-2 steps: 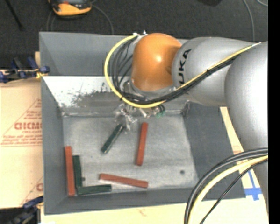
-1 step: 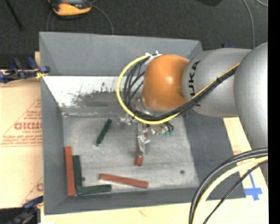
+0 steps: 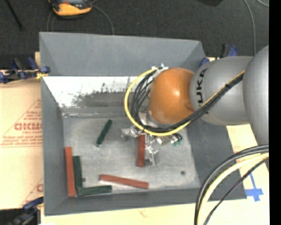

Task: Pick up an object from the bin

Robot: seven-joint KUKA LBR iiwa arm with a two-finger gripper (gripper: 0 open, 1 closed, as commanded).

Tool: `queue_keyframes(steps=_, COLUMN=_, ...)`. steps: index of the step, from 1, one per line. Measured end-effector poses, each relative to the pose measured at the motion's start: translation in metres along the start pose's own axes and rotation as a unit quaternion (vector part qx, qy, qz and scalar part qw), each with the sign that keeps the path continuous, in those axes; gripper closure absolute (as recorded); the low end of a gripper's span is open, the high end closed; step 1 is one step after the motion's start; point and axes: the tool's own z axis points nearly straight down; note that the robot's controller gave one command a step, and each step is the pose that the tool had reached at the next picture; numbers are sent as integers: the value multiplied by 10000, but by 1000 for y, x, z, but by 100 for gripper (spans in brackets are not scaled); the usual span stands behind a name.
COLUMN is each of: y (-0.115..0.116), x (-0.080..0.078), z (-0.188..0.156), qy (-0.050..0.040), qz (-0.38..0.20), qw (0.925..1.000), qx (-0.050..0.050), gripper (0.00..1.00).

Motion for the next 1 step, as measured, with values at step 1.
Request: queue_keyframes(steps=1, y=-68, x=-25, z=8, qy=-20, qz=-950, qw=9955, qx=5, gripper=100)
